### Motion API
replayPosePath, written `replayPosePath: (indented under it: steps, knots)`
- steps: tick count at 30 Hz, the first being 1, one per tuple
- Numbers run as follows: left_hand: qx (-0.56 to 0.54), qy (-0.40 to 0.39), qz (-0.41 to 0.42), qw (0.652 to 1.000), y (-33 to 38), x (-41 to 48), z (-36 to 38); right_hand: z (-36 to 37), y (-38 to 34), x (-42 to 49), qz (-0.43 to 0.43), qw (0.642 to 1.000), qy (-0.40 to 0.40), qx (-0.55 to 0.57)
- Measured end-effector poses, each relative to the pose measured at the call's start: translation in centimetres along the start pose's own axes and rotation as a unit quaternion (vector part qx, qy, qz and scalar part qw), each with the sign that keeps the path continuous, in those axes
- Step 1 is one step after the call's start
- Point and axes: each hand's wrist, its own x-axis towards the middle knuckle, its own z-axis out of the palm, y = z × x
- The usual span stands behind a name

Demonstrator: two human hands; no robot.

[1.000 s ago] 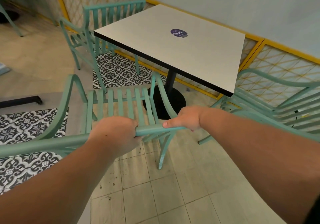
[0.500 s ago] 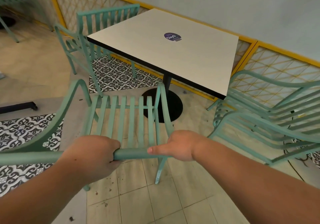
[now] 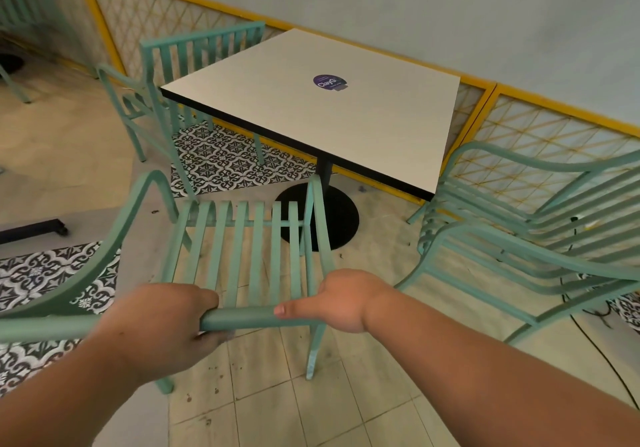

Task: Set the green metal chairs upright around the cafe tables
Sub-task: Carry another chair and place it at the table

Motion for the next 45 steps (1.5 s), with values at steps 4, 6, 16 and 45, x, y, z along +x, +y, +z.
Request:
replayPosePath:
  steps: [4,6,16,45]
  knots:
    - [-0.142,0.200,-0.049,0.968,1.6,-2.1,0.8,0.0,0.0,-0.1,0.004,1.000,0.013,0.007]
    - [-0.252,0.258,-0.185,0.914,1.1,-2.8,1.6,-0.1,0.1,0.0,0.004,1.000,0.018,0.010]
    - [-0.327,0.235,-0.567,0.719,-7.4,-0.5,-1.5,0.1,0.7,0.2,-0.012,0.999,0.046,0.010]
    - [-0.374,0.187,-0.670,0.613,-14.5,3.0,1.9,2.4,-4.9,0.0,0.009,0.998,0.000,0.066]
